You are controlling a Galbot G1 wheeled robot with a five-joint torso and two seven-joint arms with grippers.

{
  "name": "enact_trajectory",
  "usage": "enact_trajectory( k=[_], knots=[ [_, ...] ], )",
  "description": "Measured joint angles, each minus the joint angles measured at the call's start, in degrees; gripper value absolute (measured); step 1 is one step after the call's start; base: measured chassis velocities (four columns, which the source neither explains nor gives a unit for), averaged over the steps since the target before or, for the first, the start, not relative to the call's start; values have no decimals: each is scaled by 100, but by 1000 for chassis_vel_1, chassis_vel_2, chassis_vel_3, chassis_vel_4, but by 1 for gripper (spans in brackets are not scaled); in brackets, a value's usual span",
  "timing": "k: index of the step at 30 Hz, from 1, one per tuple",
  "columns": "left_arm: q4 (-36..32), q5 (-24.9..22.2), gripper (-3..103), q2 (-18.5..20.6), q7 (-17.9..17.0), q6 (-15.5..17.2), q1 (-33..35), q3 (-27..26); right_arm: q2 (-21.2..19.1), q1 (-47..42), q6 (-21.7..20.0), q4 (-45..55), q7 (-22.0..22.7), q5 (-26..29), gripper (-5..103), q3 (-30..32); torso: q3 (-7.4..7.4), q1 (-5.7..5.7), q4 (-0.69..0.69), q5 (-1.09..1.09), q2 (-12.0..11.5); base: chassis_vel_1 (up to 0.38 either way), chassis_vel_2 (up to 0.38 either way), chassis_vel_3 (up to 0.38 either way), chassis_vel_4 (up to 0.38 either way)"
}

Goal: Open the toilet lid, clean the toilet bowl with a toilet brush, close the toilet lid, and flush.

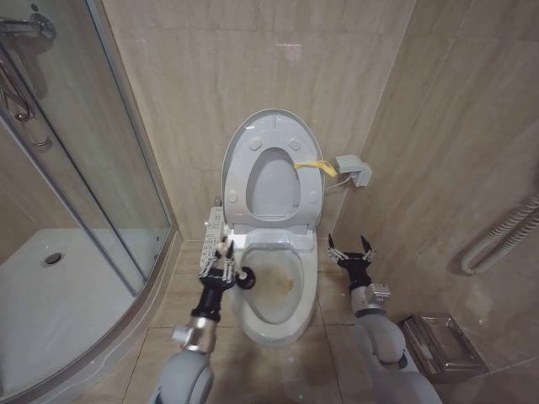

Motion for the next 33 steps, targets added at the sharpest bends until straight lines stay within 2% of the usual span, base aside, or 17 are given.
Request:
enact_trajectory(
  k=[10, 20, 33],
  knots=[
    [987, -291, 21, -30, -2, 51, -1070, 698, 0, 0, 0, 0, 0, 0, 100, 0, 0, 0, 0, 0, 0, 0, 0, 0, 0],
    [1482, -291, 21, -184, 97, 14, -1267, 903, 0, 0, 0, 0, -1, 0, 100, 0, 0, -1, 0, 0, 0, -8, 5, 12, -10],
    [2227, -236, 21, -351, 255, -299, -1638, 1095, 0, 0, 0, 0, -1, 0, 100, 0, 0, 0, 0, 0, 0, -22, 28, 29, -32]
  ],
)
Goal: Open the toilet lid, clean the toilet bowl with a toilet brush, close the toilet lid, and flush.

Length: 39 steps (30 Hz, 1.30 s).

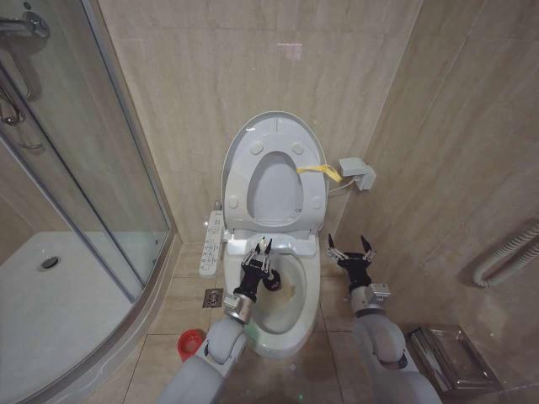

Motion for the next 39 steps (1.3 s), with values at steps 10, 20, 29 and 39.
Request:
enact_trajectory(
  k=[10, 20, 29, 39],
  knots=[
    [1202, -107, 21, -128, 87, -326, -469, 286, 0, 0, 0, 0, 0, 0, 100, 0, 0, 0, 0, 0, 0, 0, 0, 0, 0],
    [2384, -98, 21, -323, 308, -576, -895, 430, 0, 0, 0, 0, 0, 0, 100, 0, 0, 0, 1, 0, 0, 0, 0, 0, 0],
    [3082, -97, 21, -557, 410, -778, -1240, 557, 0, 0, 0, 0, 0, 0, 100, 0, 0, 0, 1, 1, 0, 0, 0, 0, 0],
    [2824, -26, 21, -882, 346, -736, -1480, 647, 0, 0, 0, 0, 0, 0, 100, 0, 0, 0, -1, 0, 0, 0, 0, 0, 0]
  ],
)
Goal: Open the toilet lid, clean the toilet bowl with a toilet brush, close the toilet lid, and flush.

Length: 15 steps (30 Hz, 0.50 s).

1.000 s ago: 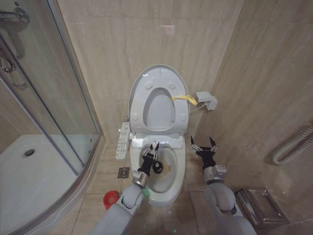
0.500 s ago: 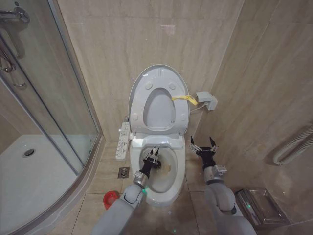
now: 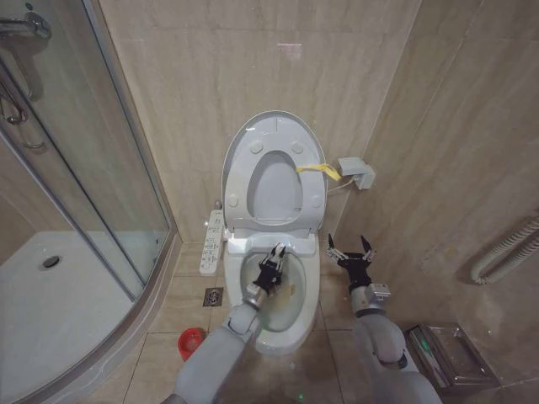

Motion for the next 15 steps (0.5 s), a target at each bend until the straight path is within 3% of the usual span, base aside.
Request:
enact_trajectory(
  k=[9, 15],
  knots=[
    [-470, 29, 21, -55, 31, 81, 89, 126, 0, 0, 0, 0, 0, 0, 100, 0, 0, 0, 2, 0, 0, 0, 0, 0, 0],
    [247, 59, 21, -165, 171, -260, 0, 123, 0, 0, 0, 0, 0, 0, 100, 0, -1, 0, 2, -1, 1, 0, 0, 0, 0]
  ],
)
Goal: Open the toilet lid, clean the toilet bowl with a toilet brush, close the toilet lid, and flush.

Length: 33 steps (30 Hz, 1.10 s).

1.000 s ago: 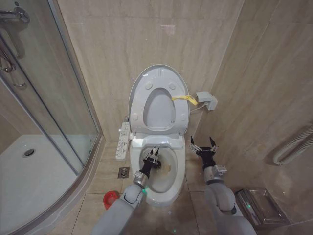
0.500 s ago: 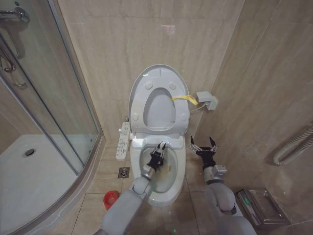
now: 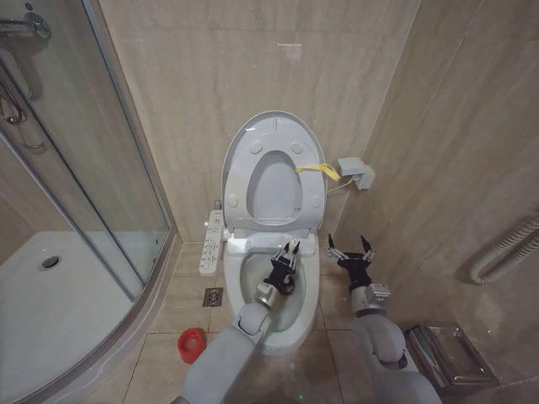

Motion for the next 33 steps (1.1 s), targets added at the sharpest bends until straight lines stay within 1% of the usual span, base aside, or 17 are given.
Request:
enact_trajectory(
  k=[1, 3, 6, 9, 10, 13, 15, 17, 18, 19, 21, 23, 25, 27, 28, 30, 33],
  knots=[
    [0, 0, 21, 0, 0, 0, 0, 0, 0, 0, 0, 0, 0, 0, 100, 0, 0, 0, 0, 0, 0, 0, 0, 0, 0],
    [227, 38, 21, -19, 7, -52, -37, -20, 0, 0, 0, 0, 0, 0, 100, 0, 0, 0, 0, 1, 0, 0, 0, 0, 0],
    [200, 51, 21, -23, -1, -33, -42, -25, 0, 0, 0, 0, 0, 0, 100, 0, 1, 1, 2, 2, -1, 0, 0, 0, 0],
    [-318, 51, 21, -49, -47, 108, -26, 15, 0, 0, 0, 0, 0, 0, 100, 0, 1, 1, -3, 0, 0, 0, 0, 0, 0],
    [-318, 51, 21, -49, -47, 108, -26, 15, 0, 0, 0, 0, 0, 0, 100, 0, 1, 1, -3, 0, 0, 0, 0, 0, 0],
    [-673, 52, 21, -76, -83, 218, 48, 73, 0, 0, 0, 0, 0, 0, 100, 0, 1, 0, -3, 0, 0, 0, 0, 0, 0],
    [-710, 66, 21, -103, -84, 230, 74, 96, 0, 0, 0, 0, 0, 0, 100, 0, 1, 0, -2, 0, 0, 0, 0, 0, 0],
    [-545, 136, 21, -142, -76, 186, 73, 87, 0, 0, 0, 0, 0, 0, 100, 0, 0, 0, -2, 0, 0, 0, 0, 0, 0],
    [-268, 210, 21, -172, -64, 103, 41, 49, 0, 0, 0, 0, 0, 0, 100, 0, 1, 0, -2, 0, 0, 0, 0, 0, 0],
    [-268, 210, 21, -172, -64, 103, 41, 49, 0, 0, 0, 0, 0, 0, 100, 0, 1, 0, -2, 0, 0, 0, 0, 0, 0],
    [217, 308, 21, -210, -27, -41, -54, -71, 0, 0, 0, 0, 0, 0, 100, 0, 0, 0, 1, 0, 0, 0, 0, 0, 0],
    [410, 370, 21, -209, -26, -82, -102, -151, 0, 0, 0, 0, 0, 0, 100, 0, 1, 1, 2, 1, -1, 0, 0, 0, 0],
    [369, 389, 21, -194, -25, -82, -101, -152, 0, 0, 0, 0, 0, 0, 100, 0, 1, 1, 2, 2, -1, 0, 0, 0, 0],
    [113, 399, 21, -193, -29, -49, -92, -122, 0, 0, 0, 0, 0, 0, 100, 0, 1, 1, 1, 2, -1, 0, 0, 0, 0],
    [113, 399, 21, -193, -29, -49, -92, -122, 0, 0, 0, 0, 0, 0, 100, 0, 1, 1, 1, 2, -1, 0, 0, 0, 0],
    [-137, 366, 21, -236, -52, 24, -91, -57, 0, 0, 0, 0, 0, 0, 100, 0, 1, 1, -3, -1, -1, 0, 0, 0, 0],
    [-234, 347, 21, -311, -55, 44, -96, -12, 0, 0, 0, 0, 0, 0, 100, 0, 0, 0, -3, 0, -1, 0, 0, 0, 0]
  ],
)
